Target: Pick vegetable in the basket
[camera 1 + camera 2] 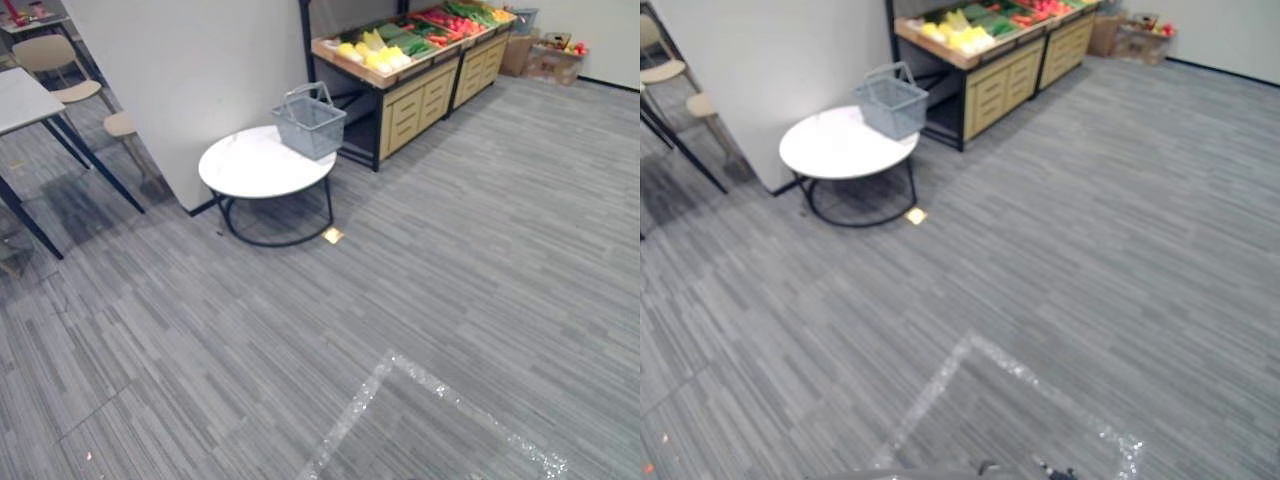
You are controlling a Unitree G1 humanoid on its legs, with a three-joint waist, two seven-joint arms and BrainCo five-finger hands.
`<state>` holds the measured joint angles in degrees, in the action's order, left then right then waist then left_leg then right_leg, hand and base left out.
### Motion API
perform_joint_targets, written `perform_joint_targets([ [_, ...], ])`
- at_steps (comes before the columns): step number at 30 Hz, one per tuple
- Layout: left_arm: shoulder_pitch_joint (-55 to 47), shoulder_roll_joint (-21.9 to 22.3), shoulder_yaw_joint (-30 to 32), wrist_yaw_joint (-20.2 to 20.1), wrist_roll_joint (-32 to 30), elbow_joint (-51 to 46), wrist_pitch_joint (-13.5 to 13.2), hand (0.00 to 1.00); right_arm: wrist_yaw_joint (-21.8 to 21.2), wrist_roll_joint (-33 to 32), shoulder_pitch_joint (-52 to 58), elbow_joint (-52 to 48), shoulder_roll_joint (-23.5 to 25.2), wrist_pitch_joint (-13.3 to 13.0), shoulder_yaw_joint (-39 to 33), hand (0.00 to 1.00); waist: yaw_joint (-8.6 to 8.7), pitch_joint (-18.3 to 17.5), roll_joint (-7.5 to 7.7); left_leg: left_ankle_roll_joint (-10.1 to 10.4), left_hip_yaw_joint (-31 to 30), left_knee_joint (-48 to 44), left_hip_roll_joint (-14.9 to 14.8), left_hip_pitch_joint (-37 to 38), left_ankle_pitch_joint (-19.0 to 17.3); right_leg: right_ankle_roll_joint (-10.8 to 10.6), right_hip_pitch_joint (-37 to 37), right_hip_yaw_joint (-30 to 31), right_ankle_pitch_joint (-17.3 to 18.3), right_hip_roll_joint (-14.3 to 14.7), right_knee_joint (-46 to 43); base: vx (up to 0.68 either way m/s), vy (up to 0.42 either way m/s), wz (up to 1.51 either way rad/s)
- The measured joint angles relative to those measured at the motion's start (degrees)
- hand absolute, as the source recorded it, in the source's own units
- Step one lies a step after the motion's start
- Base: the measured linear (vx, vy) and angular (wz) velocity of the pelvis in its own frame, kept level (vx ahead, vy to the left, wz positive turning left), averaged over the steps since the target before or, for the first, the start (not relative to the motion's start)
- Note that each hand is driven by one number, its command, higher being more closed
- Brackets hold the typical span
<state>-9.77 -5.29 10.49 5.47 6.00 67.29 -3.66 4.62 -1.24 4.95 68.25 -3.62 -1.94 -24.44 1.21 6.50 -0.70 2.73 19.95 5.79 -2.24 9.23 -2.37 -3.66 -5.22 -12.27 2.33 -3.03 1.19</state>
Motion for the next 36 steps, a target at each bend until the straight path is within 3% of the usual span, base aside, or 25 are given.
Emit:
perform_joint_targets([
  [24,1.1,-0.6,-1.8,1.3,-0.6,1.0,0.1,0.0,0.2,-2.8,0.2,0.0,0.0,-0.1,0.0,0.0,0.14,0.2,0.16,0.4,1.0,0.0,-1.0,-0.1,-0.3,0.3,-0.4,0.1,-0.3,1.1,1.3,0.01,-0.025,-0.01],
  [26,1.3,-0.7,-2.3,1.6,-0.5,0.9,0.1,0.0,0.1,-3.3,-0.2,-0.1,-0.4,-0.1,0.1,0.0,0.16,0.7,-0.2,0.4,1.6,0.0,-1.2,-0.9,-0.3,1.2,1.6,0.4,0.4,1.2,-1.1,-0.05,-0.027,-0.18],
  [30,3.3,-1.2,-2.1,2.7,0.1,0.9,0.2,0.0,0.2,-3.9,-1.1,-0.4,0.1,-0.1,-0.7,0.0,0.3,3.3,0.61,0.9,2.6,-0.7,-1.4,-2.5,-0.2,2.0,7.7,1.1,4.9,0.3,-10.4,-0.02,-0.047,-0.1],
  [32,3.8,-1.4,-0.9,3.1,0.2,0.9,0.3,0.0,0.3,-3.8,-1.0,-0.3,0.4,0.0,-1.1,0.0,0.26,3.8,1.31,1.8,2.8,-8.5,-2.7,-5.5,-4.4,2.6,9.0,0.9,8.2,-0.5,-14.1,0.03,-0.113,0.03],
  [33,3.7,-1.3,0.4,3.1,0.4,0.8,0.4,0.0,0.3,-3.8,-0.6,-0.3,0.1,0.0,-1.0,0.0,0.21,3.9,0.92,3.9,2.9,-17.9,-5.6,-9.1,-8.7,3.1,8.7,0.3,9.3,-0.1,-15.0,0.08,-0.138,0.15],
  [34,3.7,-0.8,3.1,3.3,0.8,0.5,0.4,0.0,0.3,-3.8,-0.5,-0.2,0.0,0.0,-0.9,0.0,0.24,4.7,0.57,3.3,3.1,-30.7,-9.0,-13.6,-9.6,3.8,7.7,-0.5,10.2,0.3,-15.3,0.08,-0.14,0.16],
  [35,3.6,-0.7,4.1,3.2,1.0,-0.1,0.3,0.0,0.3,-3.8,-0.3,-0.1,0.0,0.0,-0.9,0.0,0.23,5.2,0.58,2.1,2.7,-37.2,-10.7,-16.0,-8.8,4.1,6.8,-0.8,10.6,0.6,-15.4,0.09,-0.132,0.14],
  [36,3.2,-0.1,5.9,3.1,2.0,-0.8,0.5,0.0,0.3,-3.8,0.0,0.2,-0.5,0.0,-0.9,0.0,-0.06,6.1,0.06,-1.7,0.8,-47.4,-13.5,-19.5,-6.0,4.4,4.7,-0.8,11.5,1.4,-15.9,0.11,-0.114,-0.08],
])
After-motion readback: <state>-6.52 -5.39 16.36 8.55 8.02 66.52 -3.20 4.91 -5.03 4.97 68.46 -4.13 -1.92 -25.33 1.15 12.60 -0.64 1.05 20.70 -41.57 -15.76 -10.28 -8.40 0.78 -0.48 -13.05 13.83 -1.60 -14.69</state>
